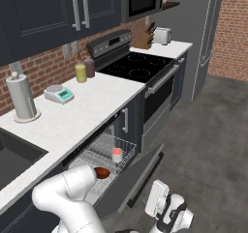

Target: Pick up the cup and bowl from the counter, place them in the dishwasher, and close the dishwasher door.

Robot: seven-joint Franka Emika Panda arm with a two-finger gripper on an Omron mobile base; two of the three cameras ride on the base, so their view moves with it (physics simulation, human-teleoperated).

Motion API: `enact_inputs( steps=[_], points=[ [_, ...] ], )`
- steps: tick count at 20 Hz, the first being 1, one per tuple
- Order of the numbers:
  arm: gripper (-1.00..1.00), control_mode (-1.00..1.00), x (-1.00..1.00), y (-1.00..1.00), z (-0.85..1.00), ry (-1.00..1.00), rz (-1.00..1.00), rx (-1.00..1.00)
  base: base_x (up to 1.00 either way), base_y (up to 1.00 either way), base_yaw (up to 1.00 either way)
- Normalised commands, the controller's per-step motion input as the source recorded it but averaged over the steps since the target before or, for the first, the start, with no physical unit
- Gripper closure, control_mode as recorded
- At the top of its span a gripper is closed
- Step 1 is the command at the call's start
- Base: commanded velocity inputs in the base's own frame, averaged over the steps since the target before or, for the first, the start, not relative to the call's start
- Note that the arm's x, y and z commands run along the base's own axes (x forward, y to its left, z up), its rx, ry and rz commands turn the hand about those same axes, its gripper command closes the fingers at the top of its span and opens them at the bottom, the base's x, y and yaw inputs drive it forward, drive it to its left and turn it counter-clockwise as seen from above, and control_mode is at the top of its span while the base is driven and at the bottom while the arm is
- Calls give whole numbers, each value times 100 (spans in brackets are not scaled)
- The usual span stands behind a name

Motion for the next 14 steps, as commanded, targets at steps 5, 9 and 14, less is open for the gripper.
enact_inputs(
  steps=[5,9,14],
  points=[
    [-100,-100,47,-9,-55,0,6,5,0,0,0],
    [-100,-100,20,-41,-60,0,9,13,0,0,0],
    [-100,-100,5,-48,-72,0,9,14,0,0,0]
  ],
)
